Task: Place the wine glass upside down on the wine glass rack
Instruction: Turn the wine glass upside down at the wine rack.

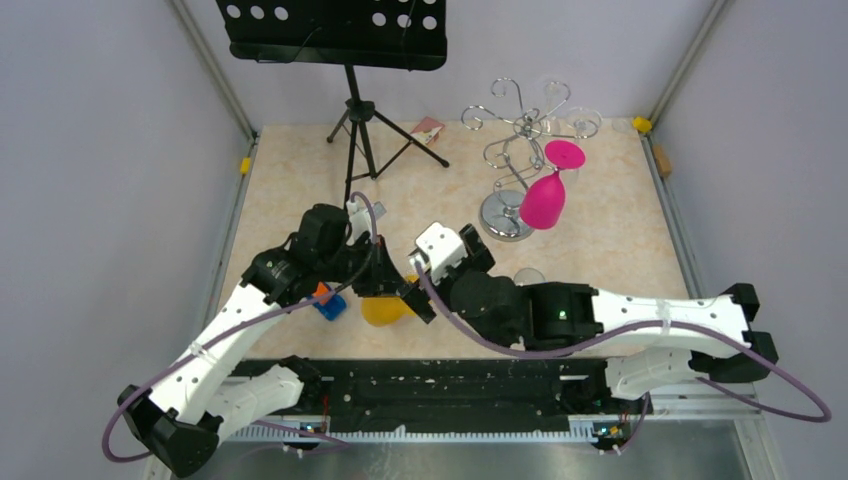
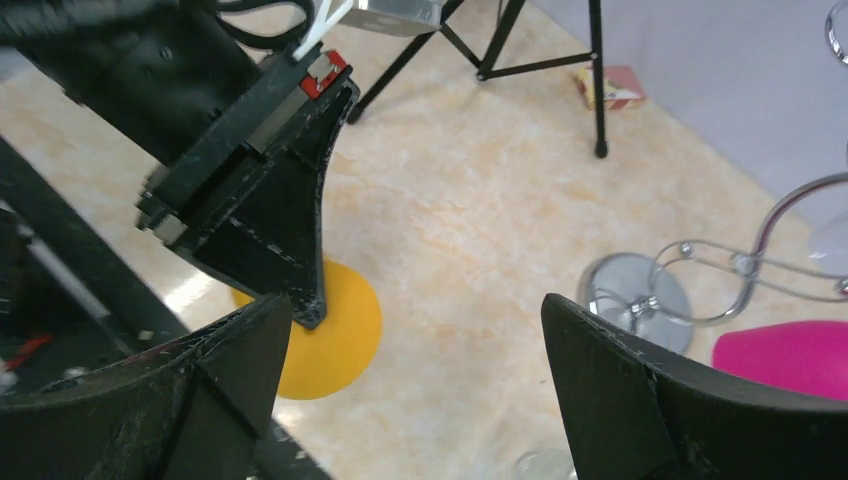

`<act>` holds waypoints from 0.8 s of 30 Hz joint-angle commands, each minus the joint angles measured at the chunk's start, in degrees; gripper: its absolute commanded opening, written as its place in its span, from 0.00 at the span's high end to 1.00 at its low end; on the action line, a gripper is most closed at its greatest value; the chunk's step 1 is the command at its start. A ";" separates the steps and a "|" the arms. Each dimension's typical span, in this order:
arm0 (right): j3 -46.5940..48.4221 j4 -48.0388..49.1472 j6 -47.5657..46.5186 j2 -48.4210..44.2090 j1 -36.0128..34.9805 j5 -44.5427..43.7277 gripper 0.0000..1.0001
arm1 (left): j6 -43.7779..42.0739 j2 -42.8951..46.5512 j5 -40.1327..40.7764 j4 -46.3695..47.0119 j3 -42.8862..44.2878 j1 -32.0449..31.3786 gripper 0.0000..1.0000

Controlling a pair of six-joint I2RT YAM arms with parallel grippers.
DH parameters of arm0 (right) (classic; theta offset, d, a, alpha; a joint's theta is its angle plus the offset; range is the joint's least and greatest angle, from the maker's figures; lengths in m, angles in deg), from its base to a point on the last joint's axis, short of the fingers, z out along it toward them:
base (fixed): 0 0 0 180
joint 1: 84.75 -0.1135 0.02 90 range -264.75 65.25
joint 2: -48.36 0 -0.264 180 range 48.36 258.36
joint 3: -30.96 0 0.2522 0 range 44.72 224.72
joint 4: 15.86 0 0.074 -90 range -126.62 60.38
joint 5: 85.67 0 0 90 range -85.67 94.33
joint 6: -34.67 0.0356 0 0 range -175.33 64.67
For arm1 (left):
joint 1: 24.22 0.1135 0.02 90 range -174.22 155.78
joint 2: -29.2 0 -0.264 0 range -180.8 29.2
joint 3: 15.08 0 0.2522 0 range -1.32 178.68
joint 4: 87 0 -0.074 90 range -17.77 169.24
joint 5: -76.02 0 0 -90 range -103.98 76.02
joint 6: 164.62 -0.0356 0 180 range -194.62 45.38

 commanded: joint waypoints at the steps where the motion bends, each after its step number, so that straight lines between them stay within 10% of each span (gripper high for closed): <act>1: 8.02 -9.88 16.65 -2.90 1.99 2.72 0.03 | 0.29 1.39 -1.16 2.17 0.17 0.31 1.00; 24: 27.35 -38.76 51.28 0.95 15.46 7.39 0.03 | 13.47 1.10 -7.72 18.14 -5.89 0.49 1.00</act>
